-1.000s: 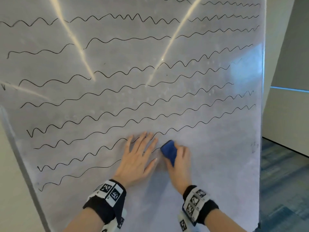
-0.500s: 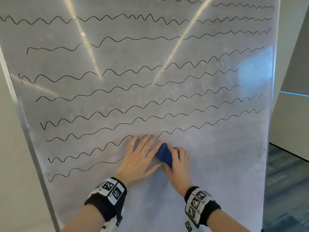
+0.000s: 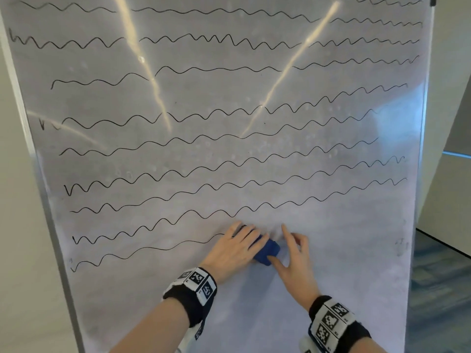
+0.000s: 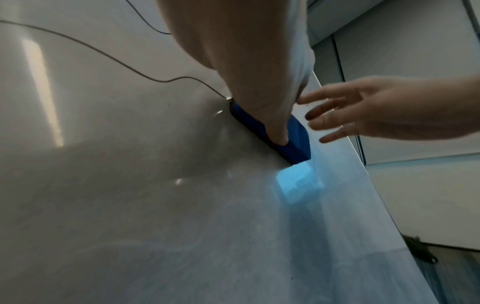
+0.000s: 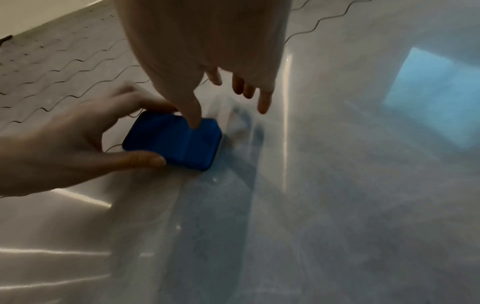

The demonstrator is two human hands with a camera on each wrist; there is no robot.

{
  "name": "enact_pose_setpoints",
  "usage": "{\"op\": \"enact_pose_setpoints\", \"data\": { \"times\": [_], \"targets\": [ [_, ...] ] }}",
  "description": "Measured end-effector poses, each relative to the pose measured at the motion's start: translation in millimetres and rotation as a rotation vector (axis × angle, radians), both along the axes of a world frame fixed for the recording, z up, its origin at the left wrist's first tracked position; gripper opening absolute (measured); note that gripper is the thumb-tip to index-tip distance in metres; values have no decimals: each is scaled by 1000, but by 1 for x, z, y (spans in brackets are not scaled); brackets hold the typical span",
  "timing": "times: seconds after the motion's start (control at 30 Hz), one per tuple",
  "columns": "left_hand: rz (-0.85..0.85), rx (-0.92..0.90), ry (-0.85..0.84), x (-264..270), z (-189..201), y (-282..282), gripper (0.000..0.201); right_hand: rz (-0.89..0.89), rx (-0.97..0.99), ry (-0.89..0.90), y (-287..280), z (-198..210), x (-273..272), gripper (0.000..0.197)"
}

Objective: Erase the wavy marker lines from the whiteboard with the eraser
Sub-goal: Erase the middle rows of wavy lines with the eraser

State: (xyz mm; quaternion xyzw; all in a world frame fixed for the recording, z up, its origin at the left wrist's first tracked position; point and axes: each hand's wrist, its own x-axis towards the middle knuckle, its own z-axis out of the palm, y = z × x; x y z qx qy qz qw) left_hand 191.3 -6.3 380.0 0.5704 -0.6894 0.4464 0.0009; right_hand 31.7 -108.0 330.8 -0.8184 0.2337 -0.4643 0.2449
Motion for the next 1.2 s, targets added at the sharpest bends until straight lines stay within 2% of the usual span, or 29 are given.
{"op": "enact_pose_setpoints", "data": {
  "times": [0.07,0.2,0.3,0.4,0.53,0.63,0.83,0.93,1.1,1.2],
  "targets": [
    [-11,25,-48,0,0,-1,42,-52,-21,-19,-8,6,-8,75],
    [3,111,-130,-2,-3,3,66,-74,-67,-48,-8,19,-7,66],
    [107,90,-52,-3,-4,13,88,-71,-87,-72,-5,24,-3,65],
    [179,-36,13,9,-8,31,96,-71,-82,-70,-5,20,-6,65],
    [214,-140,57,28,-11,58,91,-86,-37,-57,-8,13,-16,64],
    [176,-167,87,22,-12,49,88,-81,-33,-51,-4,12,-17,62],
    [155,-49,85,-3,-16,17,83,-28,5,-73,11,17,7,60],
    [199,-66,61,11,-21,34,73,-25,10,-66,12,15,12,61],
    [223,-158,112,44,-35,86,85,-38,37,-21,15,7,11,60],
    [210,-173,161,44,-35,90,83,-44,21,-24,21,7,16,59]
  ]
}}
